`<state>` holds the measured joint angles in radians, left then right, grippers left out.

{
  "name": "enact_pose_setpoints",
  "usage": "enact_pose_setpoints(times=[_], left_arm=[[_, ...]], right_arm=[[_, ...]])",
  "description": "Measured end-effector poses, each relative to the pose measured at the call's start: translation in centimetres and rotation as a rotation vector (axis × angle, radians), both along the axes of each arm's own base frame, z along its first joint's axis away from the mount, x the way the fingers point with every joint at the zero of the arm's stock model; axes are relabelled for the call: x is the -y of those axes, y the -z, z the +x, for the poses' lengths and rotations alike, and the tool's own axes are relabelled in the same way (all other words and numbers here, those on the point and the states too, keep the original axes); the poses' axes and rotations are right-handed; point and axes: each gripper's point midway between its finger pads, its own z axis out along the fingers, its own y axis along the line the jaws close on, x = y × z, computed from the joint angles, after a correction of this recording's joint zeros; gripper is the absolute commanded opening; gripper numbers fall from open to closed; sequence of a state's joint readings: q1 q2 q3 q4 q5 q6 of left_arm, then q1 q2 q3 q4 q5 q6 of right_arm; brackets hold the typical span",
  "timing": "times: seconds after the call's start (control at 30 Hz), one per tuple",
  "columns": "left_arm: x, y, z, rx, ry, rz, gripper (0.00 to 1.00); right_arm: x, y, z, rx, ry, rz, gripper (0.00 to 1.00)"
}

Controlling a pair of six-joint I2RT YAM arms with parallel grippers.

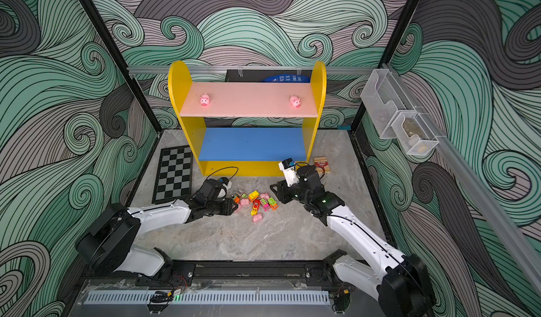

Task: Organize plastic toys on shelves
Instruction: Pick up the plastic toy at the center of the board.

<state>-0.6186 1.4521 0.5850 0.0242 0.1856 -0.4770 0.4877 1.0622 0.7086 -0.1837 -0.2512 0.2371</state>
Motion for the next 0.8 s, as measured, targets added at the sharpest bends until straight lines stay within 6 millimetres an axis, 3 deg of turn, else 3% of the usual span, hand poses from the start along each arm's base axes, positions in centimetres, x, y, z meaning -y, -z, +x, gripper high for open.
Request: enact_pose_setpoints(times=[0.2,0.33,0.63,0.8], left_arm=[[0.6,0.0,0.0,0.011,0.015,-0.009,0.00],[0.7,-0.3,-0.2,-0.002,0.000,-0.036,0.00],[1.4,-1.4,-5.1,-0.137,-0.012,-0.271,0.00],[1.3,-0.4,-6.4,-0.207,-0.034,-0.302,0.04]], right_arm=[[-0.2,0.2,-0.1,-0.008,-0.003,0.008,0.43],[-0.3,0.8,-0.4,-0.020,-0.011,0.004,0.43],[-0.8,1.8,-0.9,-0.041,-0.032,-0.005,0.44],[-1.0,2.8,-1.3,-0.065,-0.042,-0.018,0.45]])
